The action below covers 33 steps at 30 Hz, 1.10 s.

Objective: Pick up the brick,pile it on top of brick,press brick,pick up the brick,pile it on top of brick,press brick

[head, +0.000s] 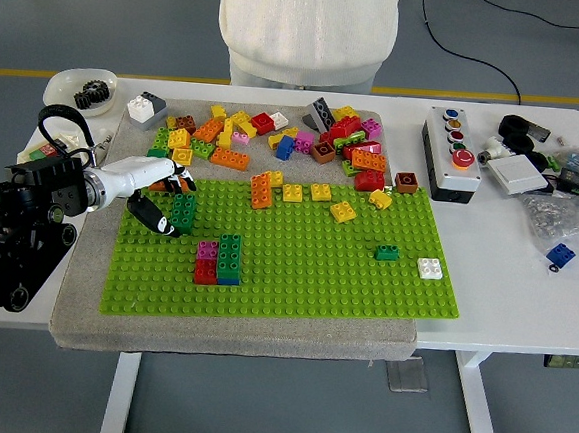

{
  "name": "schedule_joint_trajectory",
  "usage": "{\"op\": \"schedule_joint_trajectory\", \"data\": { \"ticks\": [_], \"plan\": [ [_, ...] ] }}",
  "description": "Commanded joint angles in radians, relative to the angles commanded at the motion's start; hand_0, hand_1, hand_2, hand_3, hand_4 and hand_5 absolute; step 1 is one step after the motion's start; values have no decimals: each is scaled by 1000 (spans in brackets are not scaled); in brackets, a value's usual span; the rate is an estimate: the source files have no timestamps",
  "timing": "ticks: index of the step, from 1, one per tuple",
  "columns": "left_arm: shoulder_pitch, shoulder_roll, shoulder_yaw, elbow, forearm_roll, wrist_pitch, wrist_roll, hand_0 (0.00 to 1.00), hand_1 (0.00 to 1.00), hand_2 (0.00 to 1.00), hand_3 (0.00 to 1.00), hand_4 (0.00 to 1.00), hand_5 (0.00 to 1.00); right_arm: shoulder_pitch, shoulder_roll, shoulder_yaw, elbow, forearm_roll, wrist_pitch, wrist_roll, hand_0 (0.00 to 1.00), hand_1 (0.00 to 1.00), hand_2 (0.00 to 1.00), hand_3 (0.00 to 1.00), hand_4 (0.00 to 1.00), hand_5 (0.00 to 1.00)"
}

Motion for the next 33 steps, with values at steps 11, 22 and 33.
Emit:
{"op": "schedule_joint_trajectory", "data": {
  "ticks": [11,22,33],
  "plan": [
    [-1,1,3,-6,0,9,3,686,589,510,516,998,154,0,0,2,0,0,0,0,744,644,719,656,891,425],
    [2,2,7,-8,0,39,0,644,505,480,504,985,132,-1,1,0,0,0,1,1,744,644,719,658,891,425],
    [4,10,-3,-10,0,48,-6,636,503,478,504,986,141,-4,2,1,0,0,1,0,744,644,719,657,890,425]
  ]
}}
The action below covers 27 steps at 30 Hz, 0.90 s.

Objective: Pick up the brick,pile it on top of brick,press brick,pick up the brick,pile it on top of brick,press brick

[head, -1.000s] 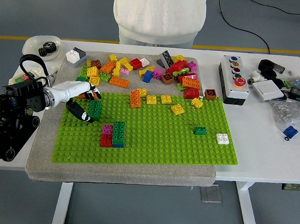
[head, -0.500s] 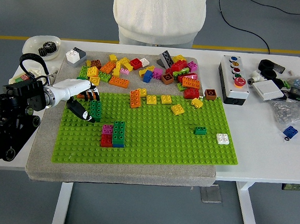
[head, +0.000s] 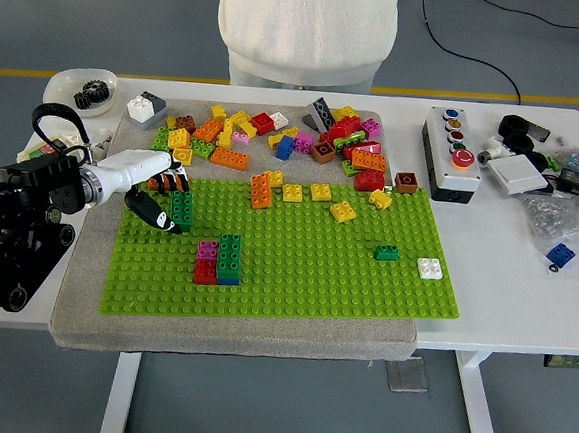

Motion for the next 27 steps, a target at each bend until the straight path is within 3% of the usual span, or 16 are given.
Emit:
{"op": "schedule_joint_trajectory", "data": {
  "ticks": [15,27],
  "plan": [
    [13,24,-39,-59,0,-32,-11,621,495,475,510,972,131,-1,0,3,0,0,-2,0,744,644,719,657,891,425],
    [52,80,-25,-168,0,-50,-14,620,496,478,512,965,136,0,-1,14,0,0,-4,-2,743,643,719,658,891,425]
  ]
}}
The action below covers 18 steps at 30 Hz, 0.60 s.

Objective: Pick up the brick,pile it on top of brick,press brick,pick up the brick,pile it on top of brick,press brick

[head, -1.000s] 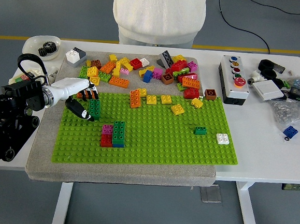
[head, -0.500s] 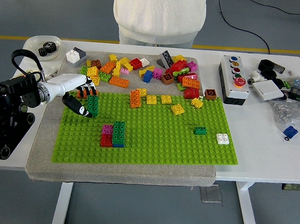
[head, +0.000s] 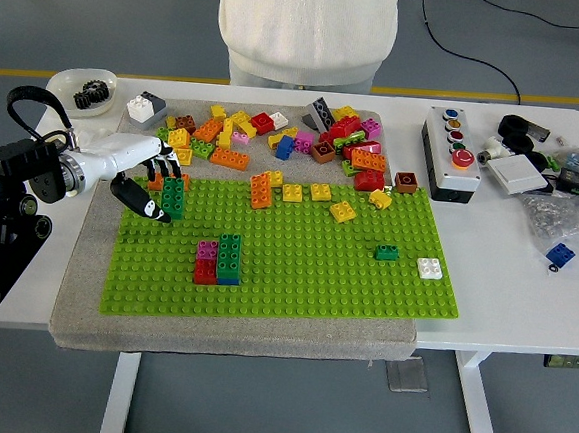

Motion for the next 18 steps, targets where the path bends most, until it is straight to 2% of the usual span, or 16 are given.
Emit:
{"op": "schedule_joint_trajectory", "data": {
  "ticks": [8,18],
  "plan": [
    [33,25,15,-57,0,-17,2,620,496,478,514,965,135,1,-1,5,0,0,-2,0,743,643,720,658,891,425],
    [48,39,6,-102,0,-61,8,620,496,478,514,966,137,2,-4,11,0,0,-3,-1,743,644,720,658,891,425]
  ]
}}
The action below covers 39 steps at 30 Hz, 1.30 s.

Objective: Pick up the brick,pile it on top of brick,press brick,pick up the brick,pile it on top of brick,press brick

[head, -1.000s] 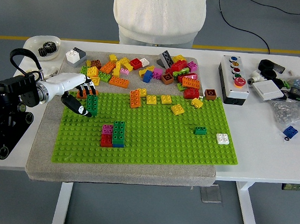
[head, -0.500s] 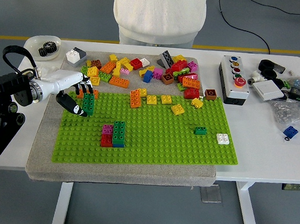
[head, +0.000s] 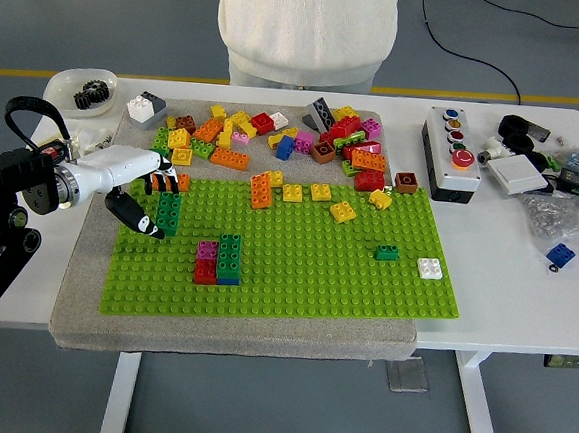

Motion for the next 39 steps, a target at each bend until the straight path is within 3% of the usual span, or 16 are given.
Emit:
{"op": "schedule_joint_trajectory", "data": {
  "ticks": [17,39],
  "plan": [
    [26,15,-38,-43,0,-95,-1,621,495,478,513,972,148,-2,-2,6,0,0,2,-3,744,645,720,658,891,426],
    [64,0,-118,-72,-7,-151,-12,623,495,477,512,978,159,-3,-3,6,0,0,1,-1,744,646,719,661,891,425]
  ]
}}
